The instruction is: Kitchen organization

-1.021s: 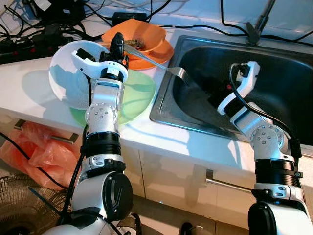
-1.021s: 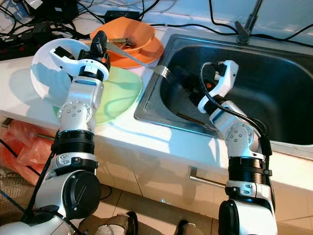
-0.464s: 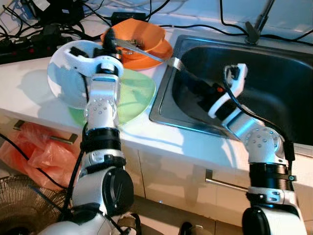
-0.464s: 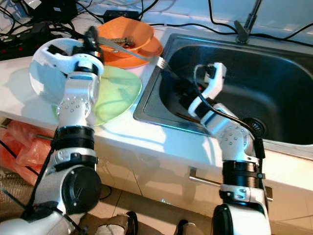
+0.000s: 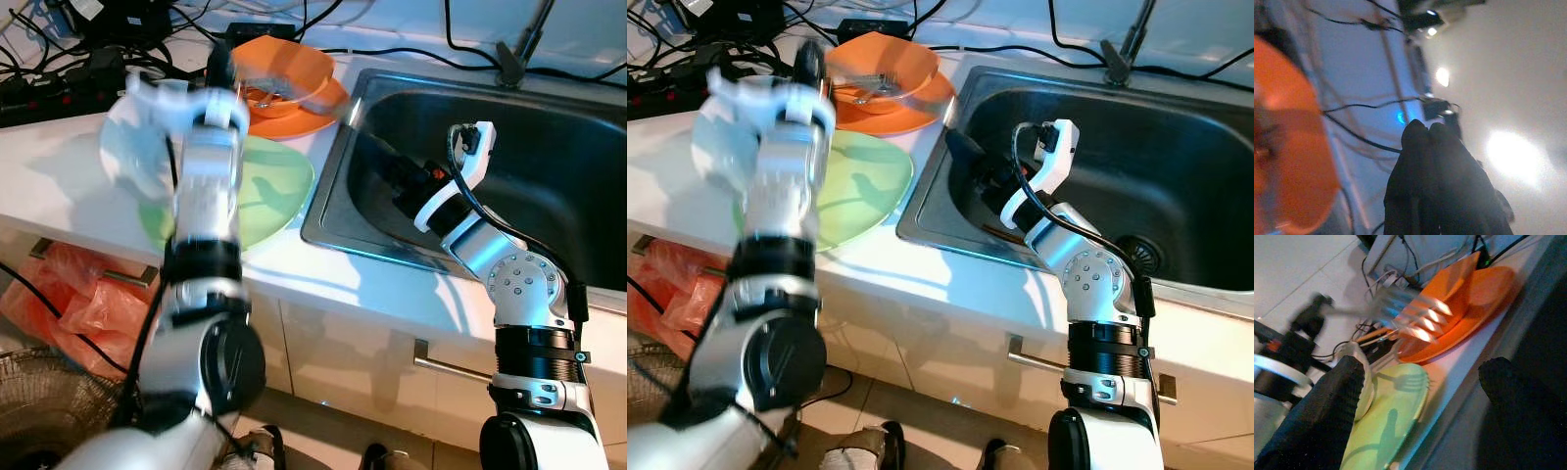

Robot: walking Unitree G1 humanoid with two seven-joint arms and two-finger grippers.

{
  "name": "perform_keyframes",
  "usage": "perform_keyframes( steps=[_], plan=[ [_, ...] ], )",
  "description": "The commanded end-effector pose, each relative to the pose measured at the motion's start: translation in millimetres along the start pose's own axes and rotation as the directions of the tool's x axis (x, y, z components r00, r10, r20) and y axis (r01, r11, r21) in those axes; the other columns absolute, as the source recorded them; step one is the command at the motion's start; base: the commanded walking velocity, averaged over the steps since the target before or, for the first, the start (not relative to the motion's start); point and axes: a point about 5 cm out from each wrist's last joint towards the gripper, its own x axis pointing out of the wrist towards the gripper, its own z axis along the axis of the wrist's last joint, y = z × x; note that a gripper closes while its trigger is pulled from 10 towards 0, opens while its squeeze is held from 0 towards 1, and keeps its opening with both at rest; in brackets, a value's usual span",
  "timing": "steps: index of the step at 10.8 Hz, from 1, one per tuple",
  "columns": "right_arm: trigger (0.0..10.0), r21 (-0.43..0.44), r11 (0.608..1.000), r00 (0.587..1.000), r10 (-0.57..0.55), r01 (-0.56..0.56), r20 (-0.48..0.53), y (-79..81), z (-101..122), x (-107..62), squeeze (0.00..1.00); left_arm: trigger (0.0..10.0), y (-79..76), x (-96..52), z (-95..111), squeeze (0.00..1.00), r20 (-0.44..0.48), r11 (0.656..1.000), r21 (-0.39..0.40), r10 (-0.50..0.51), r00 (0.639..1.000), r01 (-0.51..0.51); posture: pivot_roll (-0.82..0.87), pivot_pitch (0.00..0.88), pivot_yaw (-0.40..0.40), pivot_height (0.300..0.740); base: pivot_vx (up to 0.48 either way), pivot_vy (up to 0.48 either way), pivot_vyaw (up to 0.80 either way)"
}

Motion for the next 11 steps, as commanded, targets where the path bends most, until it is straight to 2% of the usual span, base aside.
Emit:
perform_keyframes(
  steps=[1,2,3,7,9,11],
  plan=[
    [10.0,-0.010,1.000,0.999,-0.007,0.008,0.043,4.0,8.2,2.4,0.00,0.0,-8.0,3.1,-6.1,0.00,-0.027,0.999,0.010,-0.030,0.999,0.030,0.08,0.135,0.068,0.740,0.000,0.000,0.00],
    [10.0,0.010,1.000,0.998,-0.011,0.011,0.062,5.6,9.9,4.4,0.00,0.0,-8.0,3.8,-10.5,0.00,-0.038,0.999,0.009,-0.032,0.999,0.032,0.08,0.133,0.072,0.740,0.000,0.000,0.00],
    [10.0,0.019,1.000,0.997,-0.013,0.011,0.079,9.9,11.0,7.4,0.00,0.0,-0.3,3.6,-15.3,0.00,-0.047,1.000,-0.003,-0.005,0.999,0.005,0.08,0.131,0.077,0.740,0.000,0.000,0.00],
    [10.0,0.052,0.999,0.991,-0.015,0.008,0.134,22.5,18.1,14.9,0.00,0.0,11.5,3.2,-28.0,0.00,-0.057,0.999,0.014,0.047,0.997,-0.046,0.07,0.129,0.090,0.740,0.000,0.000,0.00],
    [10.0,0.092,0.995,0.985,-0.041,0.026,0.169,26.5,20.0,21.1,0.00,0.0,7.8,3.7,-42.4,0.00,-0.084,0.999,-0.002,0.042,0.996,-0.042,0.07,0.129,0.093,0.740,0.000,0.000,0.00],
    [10.0,0.137,0.989,0.978,-0.087,0.061,0.188,25.0,17.5,26.2,0.00,0.0,5.6,3.7,-48.3,0.00,-0.097,0.999,-0.011,0.034,0.995,-0.035,0.07,0.129,0.093,0.740,0.000,0.000,0.00]
  ],
)
